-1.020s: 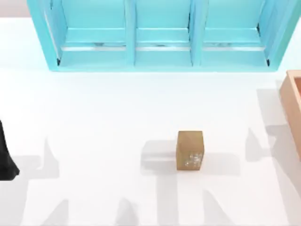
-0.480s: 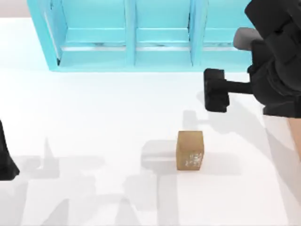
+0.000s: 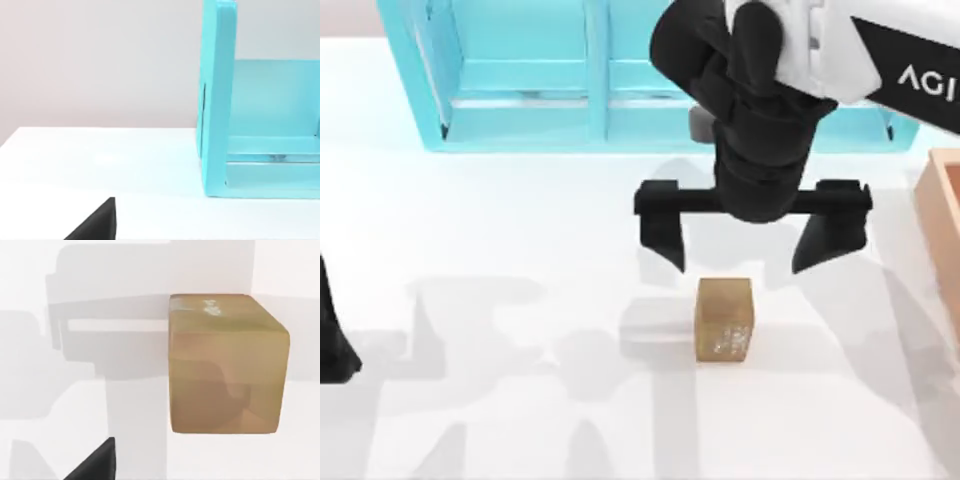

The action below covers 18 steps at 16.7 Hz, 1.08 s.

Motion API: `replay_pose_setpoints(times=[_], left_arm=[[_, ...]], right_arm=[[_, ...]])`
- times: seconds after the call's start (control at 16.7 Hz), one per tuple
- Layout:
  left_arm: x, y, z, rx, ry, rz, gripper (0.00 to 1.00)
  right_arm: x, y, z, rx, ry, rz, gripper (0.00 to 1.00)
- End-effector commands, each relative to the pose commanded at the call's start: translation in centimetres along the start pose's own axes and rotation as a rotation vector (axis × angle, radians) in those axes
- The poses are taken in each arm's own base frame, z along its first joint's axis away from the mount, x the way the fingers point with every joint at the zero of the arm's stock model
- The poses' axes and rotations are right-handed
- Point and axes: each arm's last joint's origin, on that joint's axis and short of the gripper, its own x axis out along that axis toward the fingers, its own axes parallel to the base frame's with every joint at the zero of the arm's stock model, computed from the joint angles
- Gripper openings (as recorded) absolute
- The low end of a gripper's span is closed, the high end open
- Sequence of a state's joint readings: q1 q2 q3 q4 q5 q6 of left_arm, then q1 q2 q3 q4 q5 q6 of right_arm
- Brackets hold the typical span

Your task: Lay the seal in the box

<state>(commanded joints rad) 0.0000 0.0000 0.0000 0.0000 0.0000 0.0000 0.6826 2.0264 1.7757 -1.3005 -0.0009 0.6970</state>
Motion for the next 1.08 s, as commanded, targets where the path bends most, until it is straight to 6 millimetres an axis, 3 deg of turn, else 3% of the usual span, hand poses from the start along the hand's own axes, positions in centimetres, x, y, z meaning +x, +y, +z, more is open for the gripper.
replay_pose_setpoints(times=[0.48,0.9,1.08], left_arm=[[0.0,0.0,0.0,0.000,0.000,0.000,1.00],[0.0,0.0,0.0,0.000,0.000,0.000,1.00],[0.0,0.0,0.0,0.000,0.000,0.000,1.00]], right_arm=[[0.9,0.3,0.4,0.005,0.016,-0.011,1.00],[8.6,0.5,0.4,0.003,0.009,-0.004,1.00],[10.4,0.3,0.1,0.003,0.015,-0.010,1.00]])
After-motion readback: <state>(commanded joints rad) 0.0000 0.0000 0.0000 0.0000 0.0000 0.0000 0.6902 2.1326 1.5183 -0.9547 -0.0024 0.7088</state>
